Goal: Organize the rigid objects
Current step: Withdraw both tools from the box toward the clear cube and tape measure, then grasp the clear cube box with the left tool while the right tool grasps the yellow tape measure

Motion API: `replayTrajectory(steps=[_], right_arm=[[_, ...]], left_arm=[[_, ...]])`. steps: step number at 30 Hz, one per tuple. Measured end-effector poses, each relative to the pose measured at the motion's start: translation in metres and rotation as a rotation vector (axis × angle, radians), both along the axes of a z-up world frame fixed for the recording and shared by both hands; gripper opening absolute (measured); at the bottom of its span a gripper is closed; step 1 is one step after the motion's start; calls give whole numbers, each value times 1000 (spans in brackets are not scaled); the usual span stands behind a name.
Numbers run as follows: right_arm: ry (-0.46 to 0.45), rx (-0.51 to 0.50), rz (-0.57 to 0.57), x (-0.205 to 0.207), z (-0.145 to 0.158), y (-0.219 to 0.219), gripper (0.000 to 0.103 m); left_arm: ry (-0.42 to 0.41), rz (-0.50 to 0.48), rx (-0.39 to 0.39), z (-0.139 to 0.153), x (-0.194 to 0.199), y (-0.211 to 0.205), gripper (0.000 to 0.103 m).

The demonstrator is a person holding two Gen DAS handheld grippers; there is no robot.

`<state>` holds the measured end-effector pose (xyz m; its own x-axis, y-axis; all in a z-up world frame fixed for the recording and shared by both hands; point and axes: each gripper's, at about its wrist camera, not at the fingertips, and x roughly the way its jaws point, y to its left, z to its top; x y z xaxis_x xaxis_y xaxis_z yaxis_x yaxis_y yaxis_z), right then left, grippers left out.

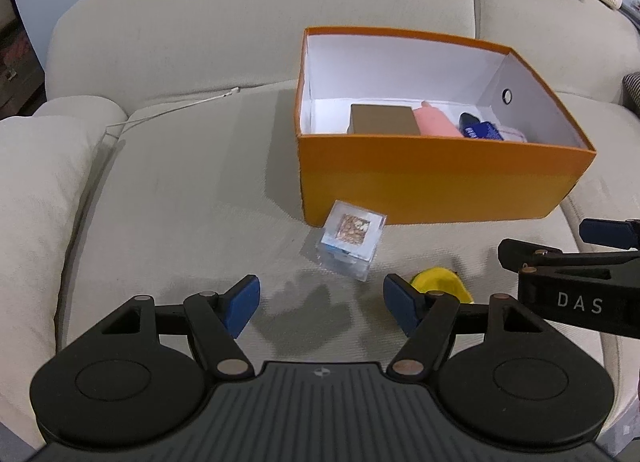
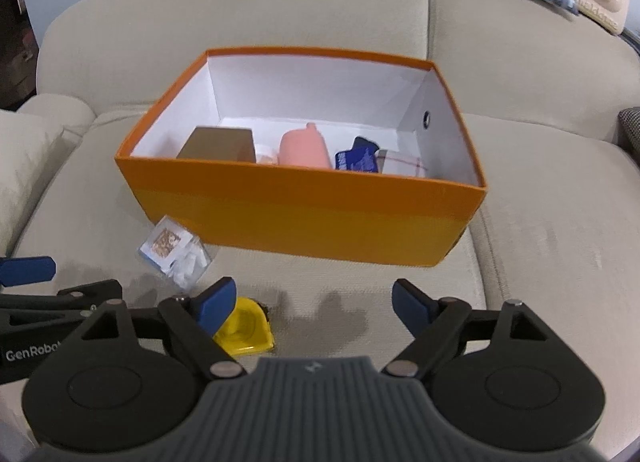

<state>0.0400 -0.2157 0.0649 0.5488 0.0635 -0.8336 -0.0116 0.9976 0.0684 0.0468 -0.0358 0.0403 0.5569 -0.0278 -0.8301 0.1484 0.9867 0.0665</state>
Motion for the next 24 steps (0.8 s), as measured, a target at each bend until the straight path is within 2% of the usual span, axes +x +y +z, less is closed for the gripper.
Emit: replayTrajectory(steps=[9, 19, 24], right_arm=[[45, -22, 50, 10, -13, 14, 86], [181, 29, 118, 23, -48, 30, 85], [206, 18, 173, 31, -65, 47, 85]], left_arm=[[24, -2, 10, -7, 4, 8, 83], [56, 99, -65, -6, 21, 38, 83], [64, 88, -78, -10, 29, 33, 83]])
